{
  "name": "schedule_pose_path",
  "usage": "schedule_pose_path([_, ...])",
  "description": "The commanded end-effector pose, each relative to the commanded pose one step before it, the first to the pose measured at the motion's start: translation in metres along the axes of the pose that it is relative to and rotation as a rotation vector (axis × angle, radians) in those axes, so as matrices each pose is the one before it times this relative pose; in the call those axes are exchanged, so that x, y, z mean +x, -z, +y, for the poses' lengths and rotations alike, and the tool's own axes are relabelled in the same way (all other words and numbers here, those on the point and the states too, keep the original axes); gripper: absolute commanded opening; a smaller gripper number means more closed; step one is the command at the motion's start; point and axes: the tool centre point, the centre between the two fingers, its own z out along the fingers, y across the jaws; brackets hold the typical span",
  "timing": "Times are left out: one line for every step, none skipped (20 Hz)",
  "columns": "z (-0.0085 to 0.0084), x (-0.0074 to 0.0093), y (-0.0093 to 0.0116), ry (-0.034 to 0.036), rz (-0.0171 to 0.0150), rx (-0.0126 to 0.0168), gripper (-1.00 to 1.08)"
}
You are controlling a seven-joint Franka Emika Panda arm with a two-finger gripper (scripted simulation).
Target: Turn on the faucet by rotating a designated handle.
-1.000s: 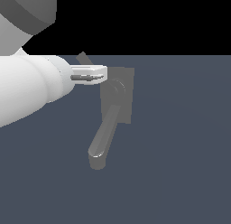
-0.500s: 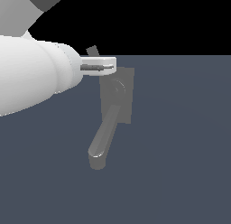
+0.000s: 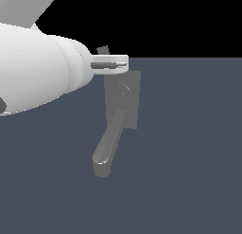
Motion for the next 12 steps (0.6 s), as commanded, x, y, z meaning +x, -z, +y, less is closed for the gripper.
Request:
schedule_pose_path([-0.01443,-0.00680,-0.00230,-0.00245,-0.00964,0.01170,-1.00])
schedule_pose_path([-0.00336,-0.00147,-0.00017,-0.00029,-0.00125,-0.00014,-1.00])
schedule_pose_path([-0.00337,-0.00147,-0.00017,-0.00029,-0.00125,-0.00014,-1.00])
schedule_pose_path([-0.00337,-0.00143,-0.00020,-0.00027,-0.00116,-0.00013,-1.00])
schedule_pose_path([-0.00338,-0.00148,-0.00018,-0.00029,-0.00125,-0.00014,-1.00])
schedule_pose_path([-0.00339,-0.00148,-0.00018,-0.00028,-0.00125,-0.00014,-1.00])
schedule_pose_path([-0.00340,-0.00148,-0.00018,-0.00028,-0.00125,-0.00013,-1.00])
schedule_pose_path([-0.00340,-0.00148,-0.00019,-0.00028,-0.00125,-0.00013,-1.00])
schedule_pose_path([-0.00341,-0.00153,-0.00017,-0.00029,-0.00134,-0.00014,-1.00])
schedule_pose_path([-0.00342,-0.00149,-0.00020,-0.00027,-0.00126,-0.00013,-1.00])
schedule_pose_path([-0.00342,-0.00149,-0.00020,-0.00027,-0.00126,-0.00012,-1.00])
schedule_pose_path([-0.00343,-0.00153,-0.00018,-0.00028,-0.00135,-0.00013,-1.00])
